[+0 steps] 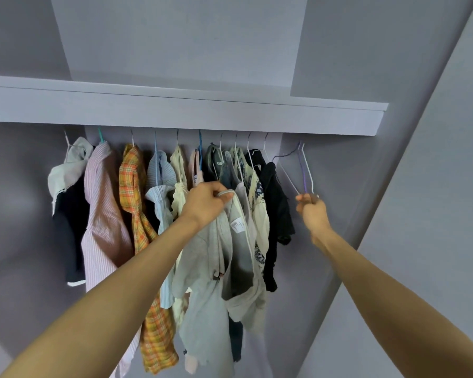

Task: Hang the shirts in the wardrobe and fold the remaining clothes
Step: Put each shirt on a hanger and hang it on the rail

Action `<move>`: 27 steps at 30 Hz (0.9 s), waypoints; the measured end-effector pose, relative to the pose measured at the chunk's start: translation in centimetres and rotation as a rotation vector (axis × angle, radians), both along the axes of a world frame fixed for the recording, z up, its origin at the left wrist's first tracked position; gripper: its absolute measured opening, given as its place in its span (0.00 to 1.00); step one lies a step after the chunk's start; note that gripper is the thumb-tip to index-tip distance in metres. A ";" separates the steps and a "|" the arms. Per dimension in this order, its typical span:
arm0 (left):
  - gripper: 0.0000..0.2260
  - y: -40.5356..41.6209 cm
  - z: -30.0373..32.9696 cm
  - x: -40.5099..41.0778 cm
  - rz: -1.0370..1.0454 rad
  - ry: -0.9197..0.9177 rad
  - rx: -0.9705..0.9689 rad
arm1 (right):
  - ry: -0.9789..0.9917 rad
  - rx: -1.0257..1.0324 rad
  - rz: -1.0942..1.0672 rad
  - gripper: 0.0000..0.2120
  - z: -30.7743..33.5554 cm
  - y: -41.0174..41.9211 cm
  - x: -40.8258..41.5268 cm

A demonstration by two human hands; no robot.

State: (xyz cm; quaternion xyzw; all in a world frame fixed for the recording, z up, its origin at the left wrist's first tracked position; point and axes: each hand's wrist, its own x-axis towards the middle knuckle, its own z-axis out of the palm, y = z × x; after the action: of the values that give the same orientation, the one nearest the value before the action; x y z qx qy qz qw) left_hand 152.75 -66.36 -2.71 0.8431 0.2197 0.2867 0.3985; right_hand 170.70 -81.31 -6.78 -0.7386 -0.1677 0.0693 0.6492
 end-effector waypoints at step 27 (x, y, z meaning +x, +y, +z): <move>0.07 -3.0 -1.6 0.2 -0.059 0.003 -0.032 | -0.063 0.117 -0.092 0.13 -6.7 -7.2 -7.2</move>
State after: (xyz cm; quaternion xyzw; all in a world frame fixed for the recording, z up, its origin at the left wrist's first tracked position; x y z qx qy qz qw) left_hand 152.99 -69.40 -4.30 0.8430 0.2000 0.2700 0.4200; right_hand 163.49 -88.54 -13.50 -0.7081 -0.1575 0.0061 0.6883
